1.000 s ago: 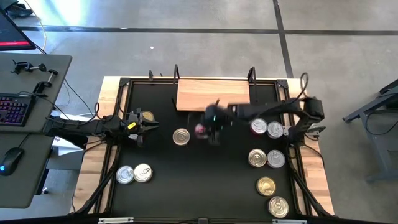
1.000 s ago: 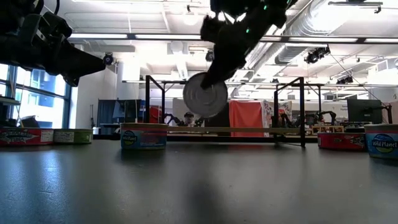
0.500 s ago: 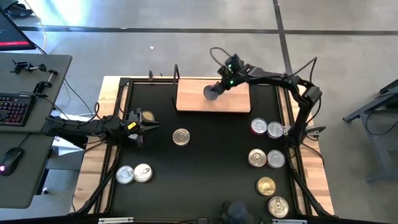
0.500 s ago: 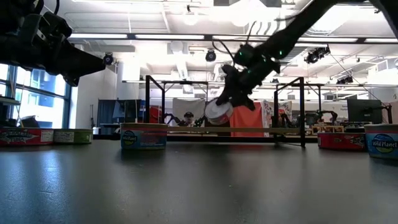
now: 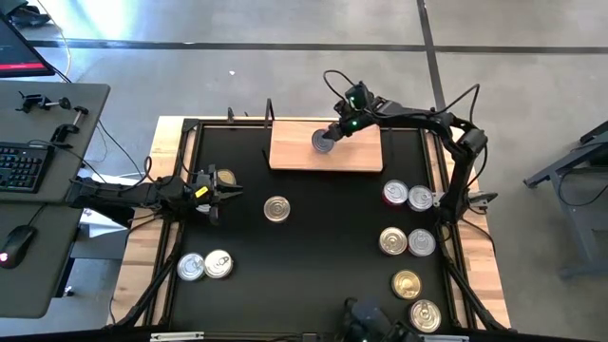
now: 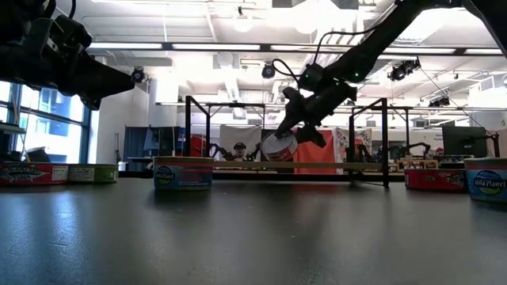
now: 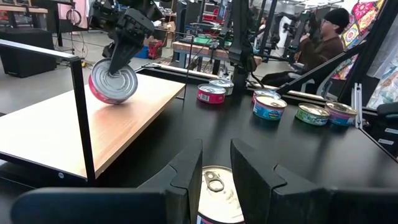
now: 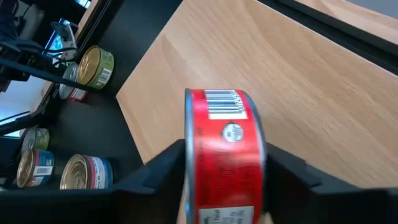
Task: Stack canned seafood by type on shelf
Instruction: Put the red tuna can on the shelf
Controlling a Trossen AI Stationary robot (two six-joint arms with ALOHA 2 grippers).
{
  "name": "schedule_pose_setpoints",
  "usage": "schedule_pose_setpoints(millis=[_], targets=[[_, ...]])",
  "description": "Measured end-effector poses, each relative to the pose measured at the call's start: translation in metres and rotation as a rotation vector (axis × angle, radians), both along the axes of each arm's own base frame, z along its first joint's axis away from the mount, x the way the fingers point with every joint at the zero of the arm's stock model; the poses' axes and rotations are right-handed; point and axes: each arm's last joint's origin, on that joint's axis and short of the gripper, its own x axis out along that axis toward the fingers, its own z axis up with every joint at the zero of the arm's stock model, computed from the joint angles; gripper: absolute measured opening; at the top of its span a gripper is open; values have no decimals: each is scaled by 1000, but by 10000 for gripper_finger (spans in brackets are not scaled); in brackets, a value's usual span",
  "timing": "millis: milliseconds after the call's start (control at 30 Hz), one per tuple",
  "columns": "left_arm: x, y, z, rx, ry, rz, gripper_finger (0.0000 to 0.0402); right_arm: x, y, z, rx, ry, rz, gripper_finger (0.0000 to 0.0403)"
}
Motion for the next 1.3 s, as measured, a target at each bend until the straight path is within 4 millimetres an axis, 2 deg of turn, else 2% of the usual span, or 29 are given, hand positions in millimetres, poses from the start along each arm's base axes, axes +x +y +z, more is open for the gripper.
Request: schedule_pose_setpoints(millis=[133,333,433,567,700,833,967,1133,1300], targets=[[0,0,0,0,0,1,76,-4,-6,0,-48,27,-57,234],[0,0,0,0,1,0,76,-9,-13,0,-143,82,-118,241],[0,0,0,0,1,0,76,-10,-12,8,-204,99,-141,241],[0,0,0,0,2,0,76,-7,1,28,-322,116,-136,242],[0,0,0,0,2,1,76,5,29,40,-366,121,-28,241],[0,0,0,0,1,1,76,15,55,29,-349,250,42,219],[0,0,0,0,1,1,76,15,70,21,-377,402,67,184],[0,0,0,0,1,1,76,11,63,21,-426,448,7,146],[0,0,0,-1,1,1,76,7,55,22,-429,447,-19,128]])
